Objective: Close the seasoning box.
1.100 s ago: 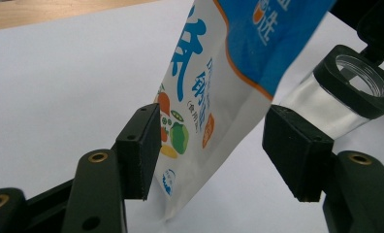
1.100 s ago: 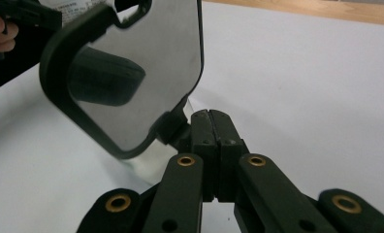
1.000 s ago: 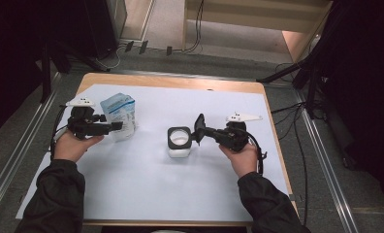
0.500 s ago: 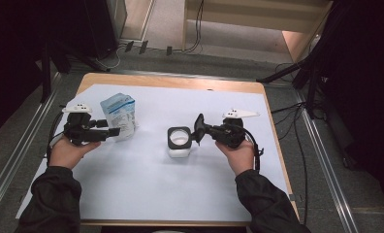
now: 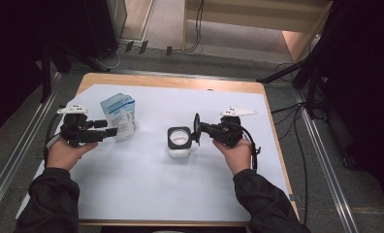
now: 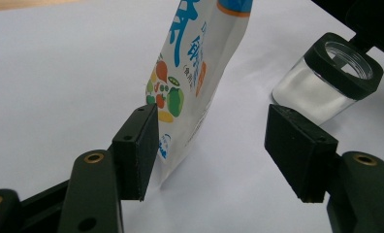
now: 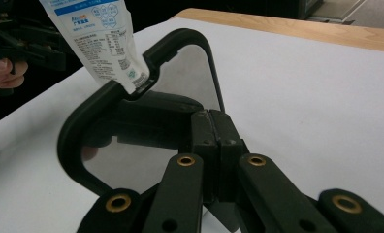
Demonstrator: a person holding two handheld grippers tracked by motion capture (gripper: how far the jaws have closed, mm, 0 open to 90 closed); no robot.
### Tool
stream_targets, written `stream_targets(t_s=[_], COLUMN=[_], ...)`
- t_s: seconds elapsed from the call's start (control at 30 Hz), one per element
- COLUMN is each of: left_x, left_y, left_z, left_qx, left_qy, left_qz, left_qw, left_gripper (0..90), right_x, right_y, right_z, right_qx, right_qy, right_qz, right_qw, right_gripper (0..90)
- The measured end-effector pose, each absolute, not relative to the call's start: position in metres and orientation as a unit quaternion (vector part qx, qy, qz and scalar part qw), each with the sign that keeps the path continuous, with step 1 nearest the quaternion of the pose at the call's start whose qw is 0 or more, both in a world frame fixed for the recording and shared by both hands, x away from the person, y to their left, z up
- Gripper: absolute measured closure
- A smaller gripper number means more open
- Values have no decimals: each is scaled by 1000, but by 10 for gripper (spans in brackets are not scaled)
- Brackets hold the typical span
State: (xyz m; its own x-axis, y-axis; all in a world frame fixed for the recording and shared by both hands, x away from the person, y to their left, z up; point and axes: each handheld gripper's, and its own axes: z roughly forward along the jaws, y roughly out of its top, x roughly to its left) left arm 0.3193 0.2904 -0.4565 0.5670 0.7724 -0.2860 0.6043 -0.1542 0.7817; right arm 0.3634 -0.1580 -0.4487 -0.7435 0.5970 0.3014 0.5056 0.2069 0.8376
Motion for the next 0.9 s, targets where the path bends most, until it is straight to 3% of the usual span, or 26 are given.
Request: stream_targets(t_s=[0.9], left_x=[320], left_y=[295], left_z=[-459], left_qx=[752], left_qy=[461], left_qz=[91], left_qw=[463], left_gripper=[377], right_x=[364], right_y=[-136], right_z=[-453], right_qx=[324], right_qy=[803], right_qz=[499], right_qw=[43], right_gripper=[889])
